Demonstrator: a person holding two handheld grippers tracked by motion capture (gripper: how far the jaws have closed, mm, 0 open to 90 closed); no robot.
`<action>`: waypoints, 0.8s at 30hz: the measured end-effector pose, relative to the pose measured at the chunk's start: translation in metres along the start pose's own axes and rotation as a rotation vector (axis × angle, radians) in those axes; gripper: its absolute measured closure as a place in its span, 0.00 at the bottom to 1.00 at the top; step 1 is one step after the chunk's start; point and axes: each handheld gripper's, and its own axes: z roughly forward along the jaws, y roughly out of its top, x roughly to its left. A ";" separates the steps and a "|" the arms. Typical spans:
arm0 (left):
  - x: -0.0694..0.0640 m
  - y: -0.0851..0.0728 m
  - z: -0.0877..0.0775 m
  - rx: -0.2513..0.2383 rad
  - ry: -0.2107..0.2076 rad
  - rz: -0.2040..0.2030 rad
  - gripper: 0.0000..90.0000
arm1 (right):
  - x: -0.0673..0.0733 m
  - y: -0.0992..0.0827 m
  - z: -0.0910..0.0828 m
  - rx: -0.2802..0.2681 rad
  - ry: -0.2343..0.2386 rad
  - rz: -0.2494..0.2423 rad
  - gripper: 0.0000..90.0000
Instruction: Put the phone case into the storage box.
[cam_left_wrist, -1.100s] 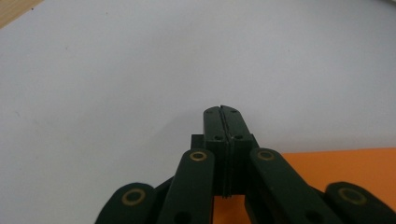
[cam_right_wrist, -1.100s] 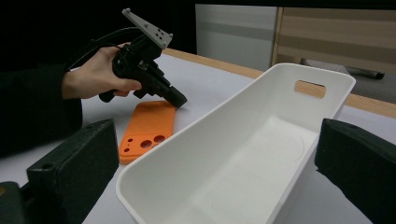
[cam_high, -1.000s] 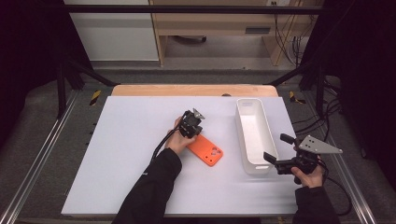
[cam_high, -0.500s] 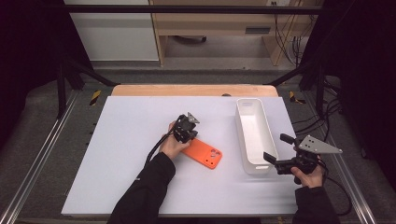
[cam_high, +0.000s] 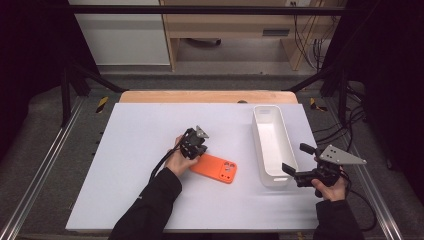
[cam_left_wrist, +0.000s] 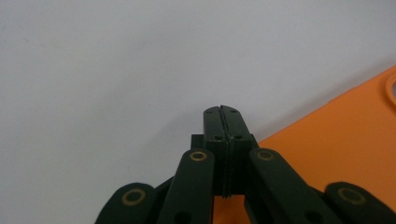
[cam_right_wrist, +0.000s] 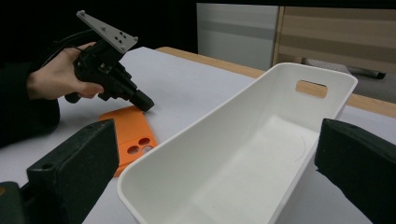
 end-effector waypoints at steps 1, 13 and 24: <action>0.000 -0.001 -0.001 -0.001 -0.002 -0.004 1.00 | 0.000 0.000 0.000 -0.001 0.001 0.000 0.00; -0.008 -0.013 -0.011 0.006 0.002 -0.010 1.00 | 0.000 0.000 0.000 -0.001 0.000 0.000 0.00; -0.020 -0.024 -0.023 0.017 0.006 -0.004 1.00 | 0.000 0.000 0.000 -0.002 0.002 -0.002 0.00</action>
